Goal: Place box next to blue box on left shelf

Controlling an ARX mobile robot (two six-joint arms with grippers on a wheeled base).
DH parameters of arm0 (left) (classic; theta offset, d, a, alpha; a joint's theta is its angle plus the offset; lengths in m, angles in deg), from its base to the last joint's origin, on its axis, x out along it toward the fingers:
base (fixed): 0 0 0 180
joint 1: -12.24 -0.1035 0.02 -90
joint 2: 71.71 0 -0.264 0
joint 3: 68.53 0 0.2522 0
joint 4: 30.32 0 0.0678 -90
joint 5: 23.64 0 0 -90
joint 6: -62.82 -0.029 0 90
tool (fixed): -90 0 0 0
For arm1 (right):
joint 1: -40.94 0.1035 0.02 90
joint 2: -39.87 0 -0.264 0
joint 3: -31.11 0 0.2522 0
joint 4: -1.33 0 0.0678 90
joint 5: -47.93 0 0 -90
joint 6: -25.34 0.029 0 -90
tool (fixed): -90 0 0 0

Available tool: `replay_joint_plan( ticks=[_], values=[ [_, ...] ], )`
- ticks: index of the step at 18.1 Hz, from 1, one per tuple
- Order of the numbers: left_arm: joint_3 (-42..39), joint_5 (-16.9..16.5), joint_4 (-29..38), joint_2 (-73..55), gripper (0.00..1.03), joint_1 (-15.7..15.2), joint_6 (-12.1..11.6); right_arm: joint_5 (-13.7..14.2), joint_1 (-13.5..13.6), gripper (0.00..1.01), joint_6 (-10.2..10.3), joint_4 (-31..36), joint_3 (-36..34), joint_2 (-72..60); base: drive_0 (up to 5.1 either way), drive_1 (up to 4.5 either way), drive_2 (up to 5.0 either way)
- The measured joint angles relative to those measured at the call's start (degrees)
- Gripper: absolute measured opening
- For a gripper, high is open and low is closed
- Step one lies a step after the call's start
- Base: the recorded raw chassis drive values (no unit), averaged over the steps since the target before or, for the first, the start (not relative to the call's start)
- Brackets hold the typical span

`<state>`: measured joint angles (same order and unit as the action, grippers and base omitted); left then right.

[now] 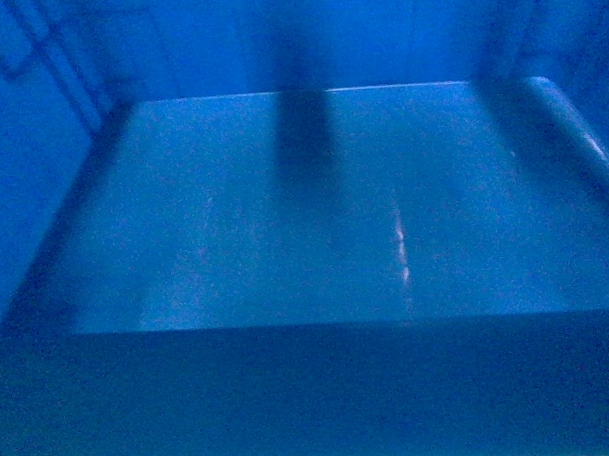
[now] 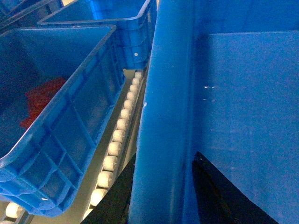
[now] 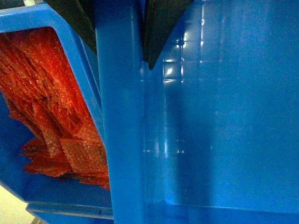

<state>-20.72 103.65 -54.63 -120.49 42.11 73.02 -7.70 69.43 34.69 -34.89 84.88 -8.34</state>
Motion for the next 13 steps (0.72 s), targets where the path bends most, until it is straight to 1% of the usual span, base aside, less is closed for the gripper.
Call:
replay_joint_plan(
  ticks=[13],
  values=[
    [0.0,0.0,0.0,0.0,0.30,0.0,0.0,0.0,0.0,0.12,0.0,0.0,0.0,0.0,0.0,0.00,0.0]
  ],
)
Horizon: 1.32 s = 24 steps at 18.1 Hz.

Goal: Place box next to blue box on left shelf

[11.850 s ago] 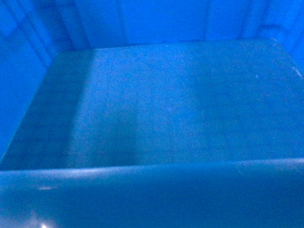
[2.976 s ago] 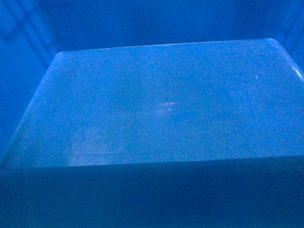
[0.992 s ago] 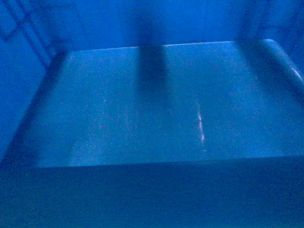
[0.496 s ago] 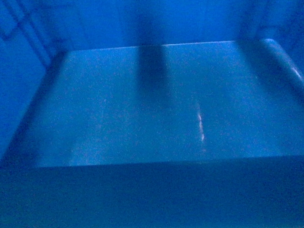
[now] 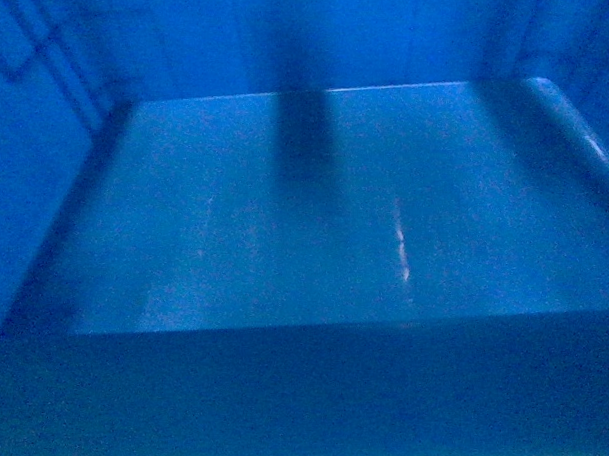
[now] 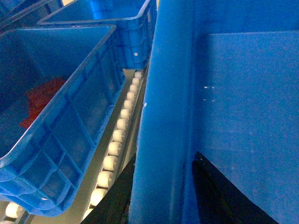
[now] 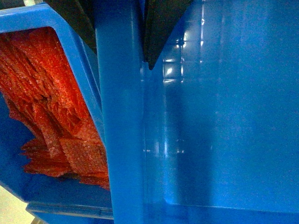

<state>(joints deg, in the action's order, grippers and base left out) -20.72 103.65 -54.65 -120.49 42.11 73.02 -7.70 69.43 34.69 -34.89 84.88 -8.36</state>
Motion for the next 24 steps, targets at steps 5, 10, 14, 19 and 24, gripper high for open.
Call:
replay_joint_plan(
  ticks=[5,10,14,19,24],
  values=[
    [0.0,0.0,0.0,0.0,0.30,0.0,0.0,0.0,0.0,0.12,0.0,0.0,0.0,0.0,0.0,0.00,0.0],
    [0.0,0.0,0.0,0.0,0.30,0.0,0.0,0.0,0.0,0.12,0.0,0.0,0.0,0.0,0.0,0.00,0.0],
    [0.0,0.0,0.0,0.0,0.30,0.0,0.0,0.0,0.0,0.12,0.0,0.0,0.0,0.0,0.0,0.00,0.0],
    [-2.0,5.4,6.9,-0.5,0.30,1.7,-1.2,2.6,0.8,0.12,-0.4,5.3,-1.8,0.4,0.0,0.00,0.0],
    [-1.7,12.5,6.3,-2.2,0.30,1.2,-2.9,3.0,0.6,0.14,1.4,6.8,-2.7,-2.2,0.0,0.00,0.0]
  ],
)
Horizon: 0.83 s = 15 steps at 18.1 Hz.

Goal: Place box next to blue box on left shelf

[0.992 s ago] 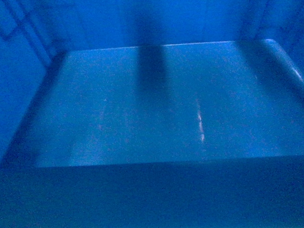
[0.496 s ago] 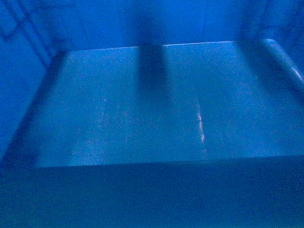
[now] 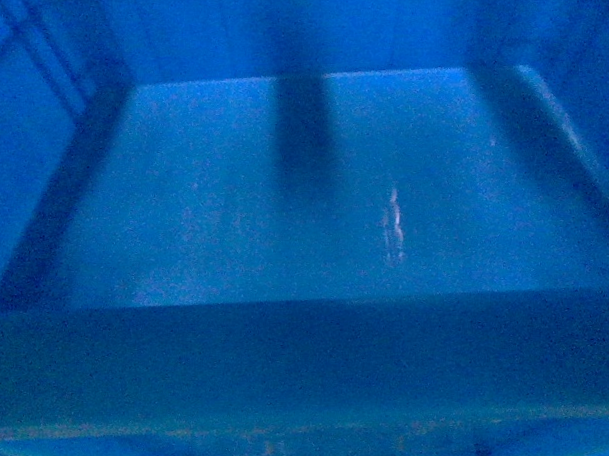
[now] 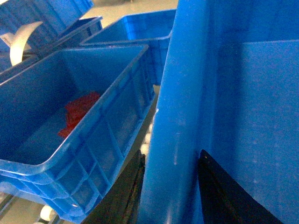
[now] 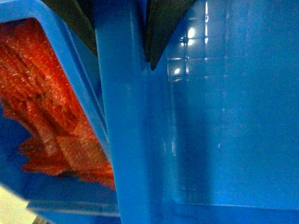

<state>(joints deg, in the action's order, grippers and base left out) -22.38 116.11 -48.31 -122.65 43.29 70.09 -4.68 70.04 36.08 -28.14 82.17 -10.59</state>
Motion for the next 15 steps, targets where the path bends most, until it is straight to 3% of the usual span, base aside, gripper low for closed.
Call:
replay_joint_plan(
  ticks=[2,5,6,9,15],
  values=[
    [3.6,-5.2,-5.3,-4.2,0.29,-4.3,0.8,-7.5,-4.5,0.14,3.0,-5.9,4.7,-6.2,0.0,0.00,0.0],
    [9.5,-14.2,-3.7,-12.7,0.24,-12.1,1.4,-18.3,-12.0,0.12,3.1,-5.5,12.5,-18.2,0.0,0.00,0.0],
    [11.7,-16.5,-3.3,-15.2,0.22,-14.0,1.5,-20.5,-13.5,0.12,2.9,-5.5,15.3,-21.6,0.0,0.00,0.0],
    [16.4,-19.8,-3.2,-21.9,0.19,-17.0,1.3,-22.6,-15.0,0.11,1.8,-5.4,21.4,-30.5,0.0,0.00,0.0],
    [16.8,-22.2,-2.6,-29.7,0.18,-18.3,1.8,-23.3,-15.4,0.11,1.2,-4.7,22.2,-37.7,0.0,0.00,0.0]
  ],
)
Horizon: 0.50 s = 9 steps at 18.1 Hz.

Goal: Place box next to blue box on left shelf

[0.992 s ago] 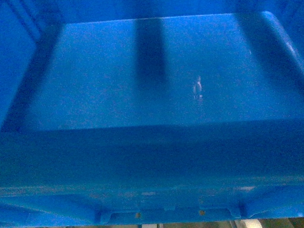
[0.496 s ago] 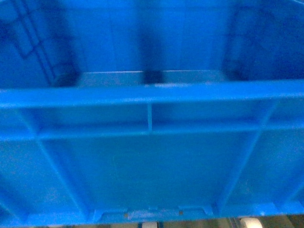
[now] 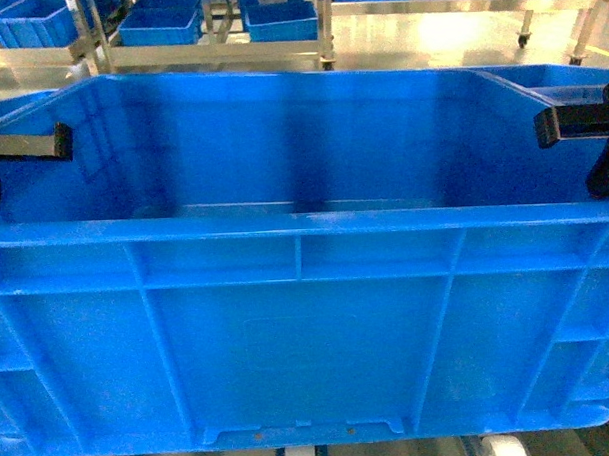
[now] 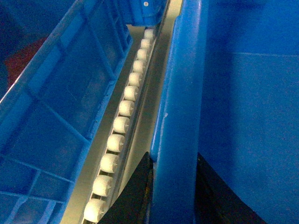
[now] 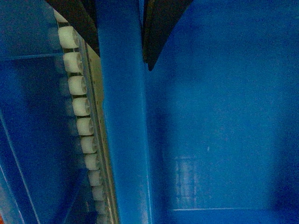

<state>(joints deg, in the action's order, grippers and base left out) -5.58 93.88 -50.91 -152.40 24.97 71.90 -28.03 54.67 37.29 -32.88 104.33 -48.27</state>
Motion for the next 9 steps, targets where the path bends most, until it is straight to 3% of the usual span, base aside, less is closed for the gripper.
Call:
replay_joint_plan(
  ticks=[8,9],
  values=[
    [-1.7,-1.1,-0.4,-1.7,0.18,-0.5,1.1,-0.6,0.0,0.11,0.0,-0.4,-0.6,-2.7,0.0,0.00,0.0],
    [-1.9,-0.7,0.0,-1.7,0.22,-0.5,1.8,-0.3,0.1,0.16,0.1,-0.6,-0.7,-2.7,0.0,0.00,0.0]
  ],
)
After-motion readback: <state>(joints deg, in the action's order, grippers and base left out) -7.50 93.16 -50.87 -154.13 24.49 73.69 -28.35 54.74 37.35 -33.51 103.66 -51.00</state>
